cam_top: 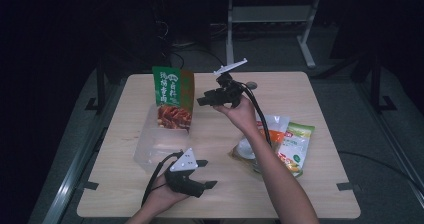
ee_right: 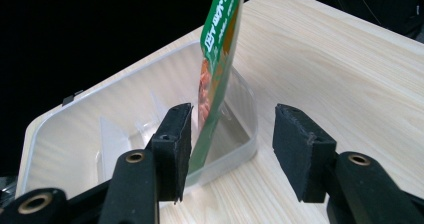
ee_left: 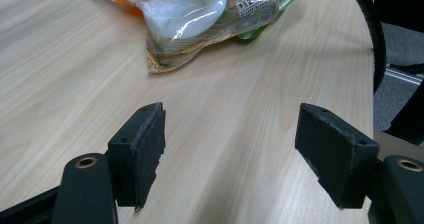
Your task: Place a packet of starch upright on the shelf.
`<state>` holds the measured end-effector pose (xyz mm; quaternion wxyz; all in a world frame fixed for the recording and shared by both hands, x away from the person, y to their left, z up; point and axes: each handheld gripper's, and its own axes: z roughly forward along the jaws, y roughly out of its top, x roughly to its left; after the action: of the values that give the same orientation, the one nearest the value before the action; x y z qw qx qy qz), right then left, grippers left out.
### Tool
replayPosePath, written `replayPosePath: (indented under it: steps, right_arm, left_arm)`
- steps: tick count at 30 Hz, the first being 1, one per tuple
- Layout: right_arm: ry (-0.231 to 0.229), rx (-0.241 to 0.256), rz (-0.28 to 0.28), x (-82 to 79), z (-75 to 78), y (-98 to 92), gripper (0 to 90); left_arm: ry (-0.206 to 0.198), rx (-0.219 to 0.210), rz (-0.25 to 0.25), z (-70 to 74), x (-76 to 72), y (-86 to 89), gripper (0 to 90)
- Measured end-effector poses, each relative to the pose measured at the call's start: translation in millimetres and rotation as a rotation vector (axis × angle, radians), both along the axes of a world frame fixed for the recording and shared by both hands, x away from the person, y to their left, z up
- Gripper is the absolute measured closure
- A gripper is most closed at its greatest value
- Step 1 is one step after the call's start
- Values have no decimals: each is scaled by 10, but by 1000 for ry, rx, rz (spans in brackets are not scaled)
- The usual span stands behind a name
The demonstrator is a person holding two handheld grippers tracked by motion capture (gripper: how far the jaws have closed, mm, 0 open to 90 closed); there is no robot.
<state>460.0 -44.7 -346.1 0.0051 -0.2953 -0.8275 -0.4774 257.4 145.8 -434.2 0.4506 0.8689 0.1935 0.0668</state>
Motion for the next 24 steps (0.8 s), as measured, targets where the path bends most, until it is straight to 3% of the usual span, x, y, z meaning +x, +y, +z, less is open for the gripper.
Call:
replayPosePath:
  steps: [24]
  right_arm:
    - [21,-27,-32,-225,28,-409,455]
  left_arm:
    - [12,6,-2,-22,-13,-49,278]
